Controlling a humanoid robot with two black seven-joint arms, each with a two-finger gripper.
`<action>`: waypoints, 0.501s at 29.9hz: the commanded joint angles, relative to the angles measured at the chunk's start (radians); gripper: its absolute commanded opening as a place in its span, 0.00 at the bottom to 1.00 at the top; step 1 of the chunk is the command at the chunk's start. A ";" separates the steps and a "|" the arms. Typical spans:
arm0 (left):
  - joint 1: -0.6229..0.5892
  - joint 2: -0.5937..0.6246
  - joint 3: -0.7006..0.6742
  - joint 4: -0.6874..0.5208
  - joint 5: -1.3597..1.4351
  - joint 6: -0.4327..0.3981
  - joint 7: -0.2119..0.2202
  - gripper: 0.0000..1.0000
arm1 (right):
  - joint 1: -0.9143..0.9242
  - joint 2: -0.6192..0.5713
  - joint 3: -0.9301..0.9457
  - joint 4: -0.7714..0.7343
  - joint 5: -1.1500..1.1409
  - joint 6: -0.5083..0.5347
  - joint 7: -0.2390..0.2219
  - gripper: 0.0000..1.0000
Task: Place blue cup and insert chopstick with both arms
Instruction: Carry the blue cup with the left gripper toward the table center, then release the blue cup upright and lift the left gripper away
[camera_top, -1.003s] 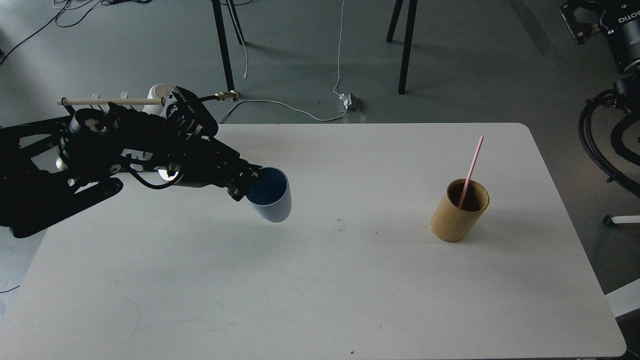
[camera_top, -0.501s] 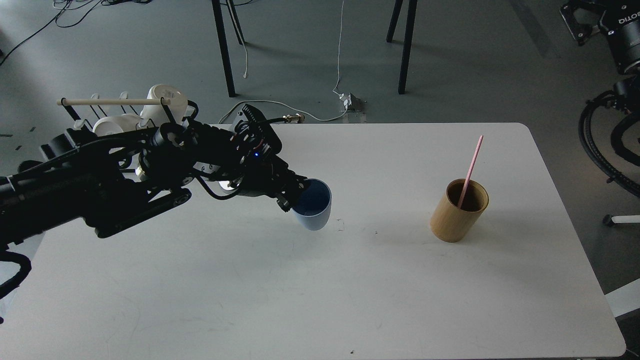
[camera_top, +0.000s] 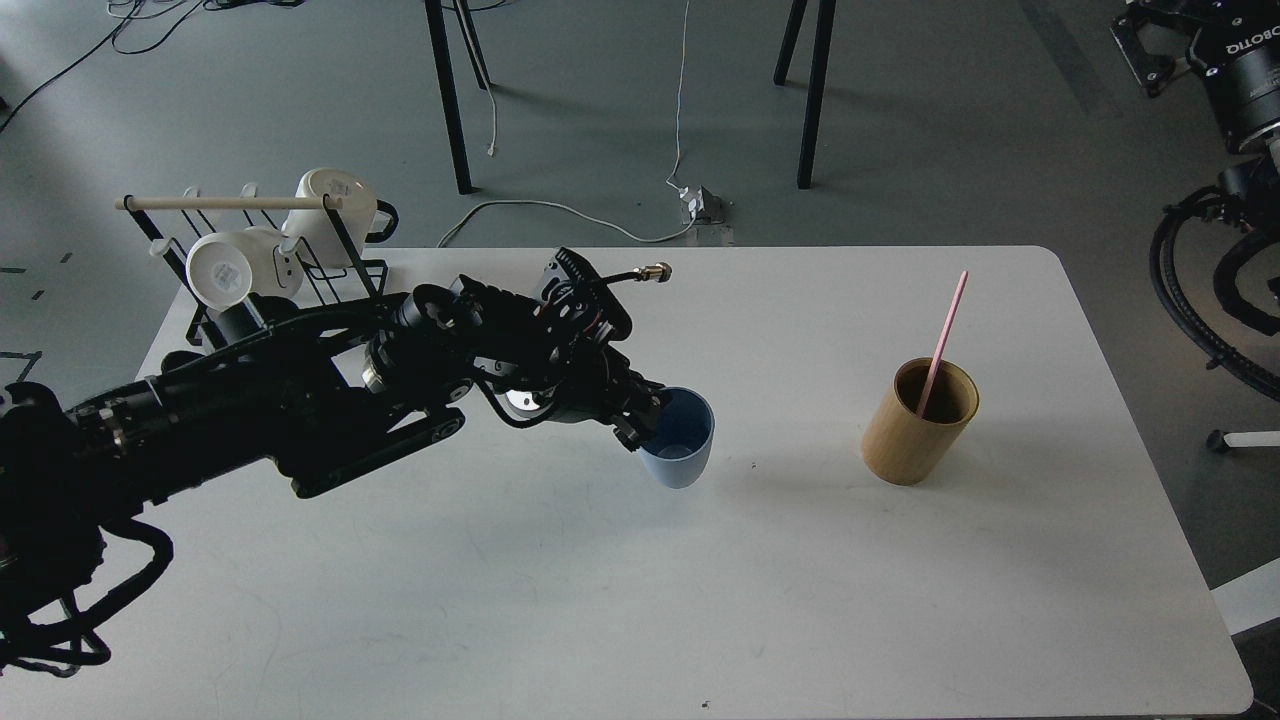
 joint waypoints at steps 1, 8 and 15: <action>0.002 -0.030 0.000 0.026 0.000 0.000 0.002 0.05 | 0.000 0.001 0.000 0.000 0.001 0.000 0.000 1.00; 0.003 -0.034 0.000 0.047 0.000 0.000 0.000 0.06 | -0.002 0.005 0.000 -0.003 -0.001 0.000 0.000 1.00; 0.002 -0.044 0.000 0.069 -0.001 0.000 0.000 0.08 | -0.002 0.010 -0.002 -0.003 -0.001 0.000 0.000 1.00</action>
